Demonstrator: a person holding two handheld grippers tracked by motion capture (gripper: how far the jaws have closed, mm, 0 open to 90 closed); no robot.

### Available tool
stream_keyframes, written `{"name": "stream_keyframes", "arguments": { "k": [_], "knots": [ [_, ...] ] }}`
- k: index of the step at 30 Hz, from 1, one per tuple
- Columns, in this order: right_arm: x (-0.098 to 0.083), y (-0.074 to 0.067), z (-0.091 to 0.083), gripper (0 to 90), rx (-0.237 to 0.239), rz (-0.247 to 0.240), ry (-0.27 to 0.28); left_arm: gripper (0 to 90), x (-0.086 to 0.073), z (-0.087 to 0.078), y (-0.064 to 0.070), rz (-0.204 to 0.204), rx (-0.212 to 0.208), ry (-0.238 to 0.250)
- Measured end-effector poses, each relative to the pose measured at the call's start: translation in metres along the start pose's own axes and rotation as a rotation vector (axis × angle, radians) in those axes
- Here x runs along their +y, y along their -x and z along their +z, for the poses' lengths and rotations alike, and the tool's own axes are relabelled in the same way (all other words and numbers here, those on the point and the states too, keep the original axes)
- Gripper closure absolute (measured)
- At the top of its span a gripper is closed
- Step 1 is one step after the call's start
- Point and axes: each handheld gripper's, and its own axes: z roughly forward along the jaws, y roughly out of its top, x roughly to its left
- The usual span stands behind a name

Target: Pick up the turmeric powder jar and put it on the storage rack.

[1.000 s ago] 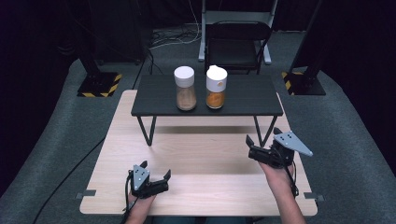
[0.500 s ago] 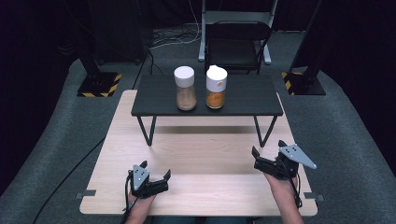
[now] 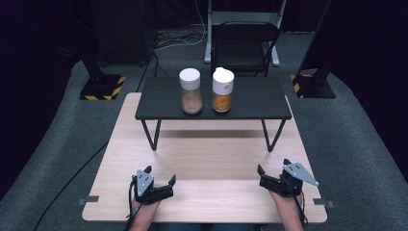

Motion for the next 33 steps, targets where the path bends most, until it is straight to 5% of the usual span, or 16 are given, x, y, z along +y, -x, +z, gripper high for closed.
{"name": "stream_keyframes", "arguments": {
  "k": [16, 33],
  "knots": [
    [-0.031, -0.004, 0.007, 0.0, 0.018, 0.032, -0.074, 0.3, -0.001, 0.000, 0.000, 0.000, 0.001, 0.006],
    [-0.028, 0.000, 0.014, 0.0, 0.018, 0.071, -0.140, 0.3, -0.001, 0.000, 0.000, -0.001, 0.000, 0.006]
  ]
}}
